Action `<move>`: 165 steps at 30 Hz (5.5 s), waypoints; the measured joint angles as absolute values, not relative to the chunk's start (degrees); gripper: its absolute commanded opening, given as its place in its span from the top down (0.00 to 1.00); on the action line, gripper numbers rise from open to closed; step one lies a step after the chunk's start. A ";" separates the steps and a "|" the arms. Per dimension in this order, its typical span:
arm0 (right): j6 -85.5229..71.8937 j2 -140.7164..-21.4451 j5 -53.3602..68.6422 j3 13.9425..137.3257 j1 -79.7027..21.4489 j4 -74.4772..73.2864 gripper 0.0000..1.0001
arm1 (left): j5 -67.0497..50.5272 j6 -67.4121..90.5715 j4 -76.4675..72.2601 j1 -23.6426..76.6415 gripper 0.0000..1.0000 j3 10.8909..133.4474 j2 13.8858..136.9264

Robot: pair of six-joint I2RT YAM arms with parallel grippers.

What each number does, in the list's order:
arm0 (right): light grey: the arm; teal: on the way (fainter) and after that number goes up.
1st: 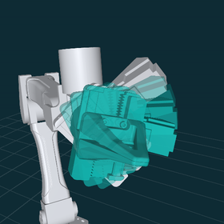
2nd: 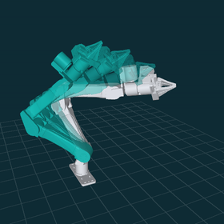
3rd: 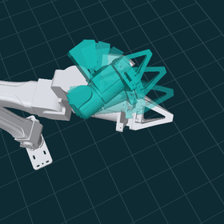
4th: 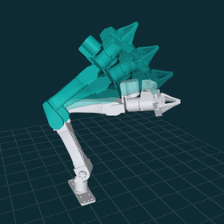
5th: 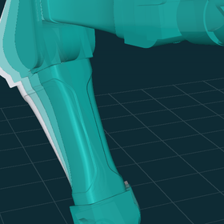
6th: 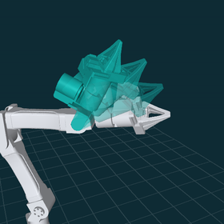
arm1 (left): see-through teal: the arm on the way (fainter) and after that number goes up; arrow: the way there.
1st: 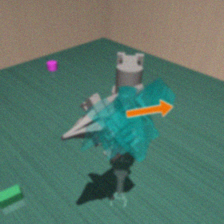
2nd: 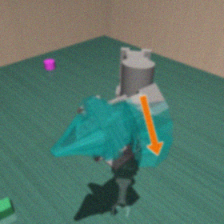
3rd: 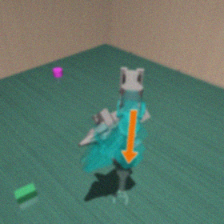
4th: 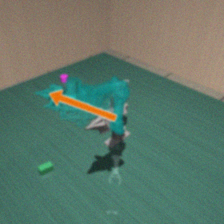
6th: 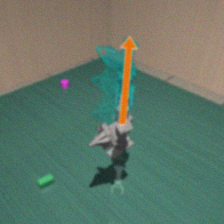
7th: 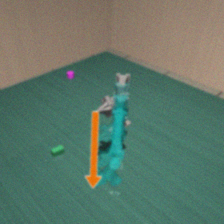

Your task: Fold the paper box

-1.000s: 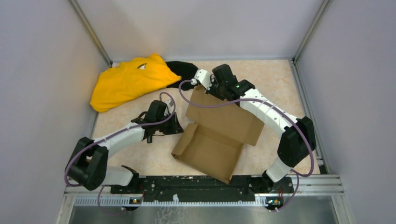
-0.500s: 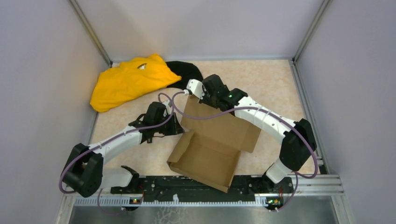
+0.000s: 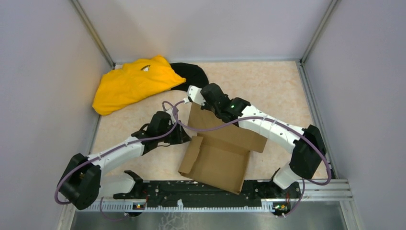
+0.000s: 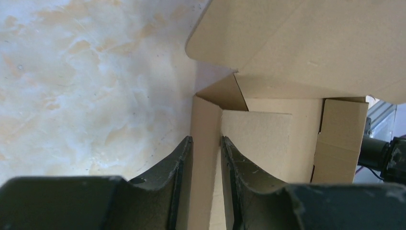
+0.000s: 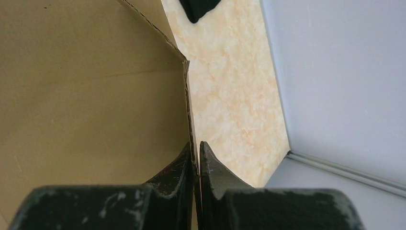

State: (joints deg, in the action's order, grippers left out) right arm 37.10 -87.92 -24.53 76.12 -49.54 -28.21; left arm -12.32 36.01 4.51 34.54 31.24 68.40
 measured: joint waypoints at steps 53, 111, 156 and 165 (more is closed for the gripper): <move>37.89 -83.50 -59.09 65.63 -70.76 -16.36 0.96 | -3.33 40.12 7.75 42.33 0.60 23.51 54.33; 35.03 -79.11 -63.37 59.66 -72.95 -12.58 0.95 | 26.44 37.47 15.92 57.49 0.72 38.83 76.75; -20.78 -49.56 -39.20 55.96 -65.43 -44.12 0.54 | 51.62 32.05 23.88 62.00 0.71 47.29 87.55; -22.35 -46.74 -36.36 53.19 -60.23 -45.69 0.54 | 55.09 25.78 16.64 62.00 0.68 45.43 84.75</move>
